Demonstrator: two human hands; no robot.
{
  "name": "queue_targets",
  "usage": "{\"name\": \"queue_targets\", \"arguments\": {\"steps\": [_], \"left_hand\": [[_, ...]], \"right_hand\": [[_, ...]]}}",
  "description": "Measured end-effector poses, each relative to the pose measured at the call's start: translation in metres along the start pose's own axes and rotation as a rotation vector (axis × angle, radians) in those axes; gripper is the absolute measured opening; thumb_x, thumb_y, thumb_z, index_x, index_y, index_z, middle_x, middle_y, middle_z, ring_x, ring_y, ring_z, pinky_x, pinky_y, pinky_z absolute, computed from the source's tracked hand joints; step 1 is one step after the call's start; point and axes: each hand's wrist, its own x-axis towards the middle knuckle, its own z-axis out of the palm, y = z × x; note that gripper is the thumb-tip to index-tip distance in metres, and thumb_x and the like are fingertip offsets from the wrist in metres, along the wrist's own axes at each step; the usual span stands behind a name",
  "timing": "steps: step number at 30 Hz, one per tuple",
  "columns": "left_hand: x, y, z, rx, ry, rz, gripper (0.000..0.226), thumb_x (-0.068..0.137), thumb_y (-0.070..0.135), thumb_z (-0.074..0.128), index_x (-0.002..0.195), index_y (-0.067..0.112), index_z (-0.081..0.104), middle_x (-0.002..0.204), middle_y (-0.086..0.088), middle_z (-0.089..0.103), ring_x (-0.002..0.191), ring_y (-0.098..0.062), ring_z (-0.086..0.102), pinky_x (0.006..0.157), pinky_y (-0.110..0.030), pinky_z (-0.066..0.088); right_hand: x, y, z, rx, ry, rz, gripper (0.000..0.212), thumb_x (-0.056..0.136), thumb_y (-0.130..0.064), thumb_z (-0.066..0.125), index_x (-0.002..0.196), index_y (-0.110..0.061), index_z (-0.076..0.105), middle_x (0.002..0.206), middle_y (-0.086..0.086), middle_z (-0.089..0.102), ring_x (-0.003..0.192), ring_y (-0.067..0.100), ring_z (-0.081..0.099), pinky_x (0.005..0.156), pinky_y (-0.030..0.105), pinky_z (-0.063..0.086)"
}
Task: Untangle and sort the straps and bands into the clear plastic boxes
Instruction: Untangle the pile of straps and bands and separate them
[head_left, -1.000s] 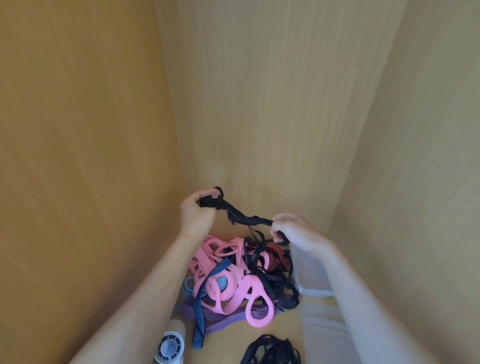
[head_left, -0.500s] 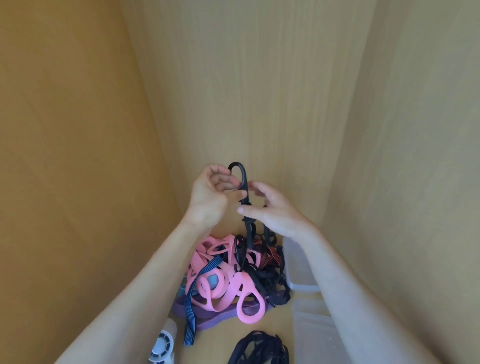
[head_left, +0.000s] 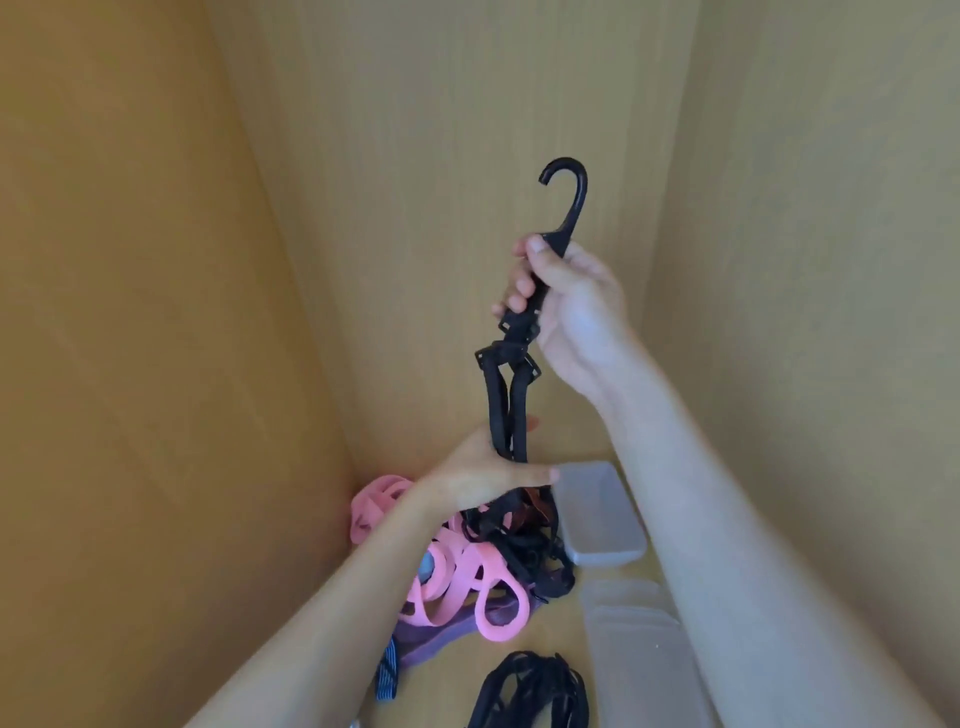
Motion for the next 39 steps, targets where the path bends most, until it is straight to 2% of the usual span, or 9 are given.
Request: {"name": "queue_targets", "arguments": {"steps": [3,6,11,19,23,27,30,35,39], "left_hand": [[0.007,-0.026,0.006,-0.007,0.063,-0.017,0.016,0.095,0.028,0.069,0.093,0.013,0.068,0.082,0.008,0.059,0.074,-0.009,0.055,0.077,-0.025,0.041],[0.013,-0.049,-0.004,-0.083,0.072,-0.052,0.023,0.1,0.029,0.062,0.089,0.012,0.072,0.09,-0.001,0.075,0.088,-0.018,0.068,0.083,-0.027,0.049],[0.014,-0.101,-0.012,-0.045,0.279,-0.145,0.034,0.099,0.034,0.061,0.076,0.009,0.06,0.047,0.006,0.046,0.049,-0.016,0.043,0.051,-0.026,0.035],[0.006,-0.126,-0.012,0.043,0.338,-0.171,0.042,0.099,0.04,0.059,0.072,0.008,0.06,0.048,0.008,0.038,0.046,-0.011,0.033,0.048,-0.027,0.03],[-0.003,-0.121,-0.016,0.02,0.276,-0.3,0.021,0.098,0.026,0.061,0.087,0.007,0.062,0.05,0.006,0.038,0.039,-0.01,0.031,0.042,-0.025,0.028],[-0.006,-0.1,-0.024,-0.224,-0.092,-0.453,0.018,0.083,0.019,0.071,0.087,0.012,0.055,0.058,0.003,0.04,0.044,-0.01,0.027,0.038,-0.021,0.024],[-0.006,-0.08,-0.032,-0.604,-0.27,-0.444,0.01,0.08,0.015,0.052,0.083,0.015,0.043,0.071,0.001,0.038,0.053,-0.009,0.025,0.038,-0.017,0.019],[-0.008,-0.059,-0.037,-0.772,-0.261,-0.394,0.014,0.099,0.018,0.045,0.09,0.008,0.046,0.073,-0.006,0.048,0.052,-0.009,0.032,0.034,-0.014,0.023],[-0.013,-0.055,-0.04,-0.822,-0.178,-0.406,0.024,0.102,0.028,0.045,0.095,0.006,0.048,0.075,-0.01,0.051,0.055,-0.011,0.036,0.035,-0.015,0.029]], "right_hand": [[-0.005,-0.019,0.017,0.061,0.004,-0.054,0.017,0.105,-0.012,0.049,0.092,-0.006,0.057,0.064,0.003,0.042,0.057,0.018,0.042,0.063,0.034,0.051],[-0.011,-0.031,0.014,-0.076,0.098,-0.121,0.017,0.104,-0.015,0.051,0.09,-0.008,0.058,0.062,0.002,0.042,0.057,0.017,0.04,0.062,0.033,0.049],[-0.012,-0.065,-0.002,-0.173,0.227,-0.186,0.018,0.104,-0.017,0.052,0.089,-0.01,0.056,0.061,0.0,0.039,0.054,0.016,0.036,0.059,0.031,0.047],[0.015,-0.089,-0.029,-0.284,0.428,-0.205,0.021,0.105,-0.018,0.048,0.085,-0.012,0.05,0.056,-0.005,0.033,0.05,0.012,0.03,0.056,0.028,0.041],[0.02,-0.071,-0.034,-0.498,0.441,-0.278,0.016,0.103,-0.018,0.048,0.087,-0.014,0.048,0.06,-0.007,0.037,0.053,0.013,0.034,0.061,0.031,0.043],[0.011,-0.018,-0.046,-0.821,0.32,-0.205,0.012,0.096,-0.024,0.049,0.091,-0.013,0.053,0.072,-0.006,0.043,0.071,0.016,0.042,0.075,0.035,0.038],[-0.003,0.023,-0.059,-0.902,0.257,-0.089,0.019,0.098,-0.024,0.043,0.1,-0.011,0.057,0.076,-0.002,0.045,0.071,0.017,0.043,0.071,0.032,0.038],[-0.032,0.076,-0.067,-1.058,0.086,0.056,0.017,0.107,-0.022,0.038,0.109,-0.02,0.054,0.086,0.008,0.058,0.071,0.018,0.05,0.063,0.032,0.039],[-0.057,0.104,-0.07,-1.152,-0.06,-0.03,0.021,0.1,-0.011,0.051,0.114,-0.023,0.063,0.093,-0.005,0.057,0.076,0.01,0.053,0.072,0.028,0.04]]}}
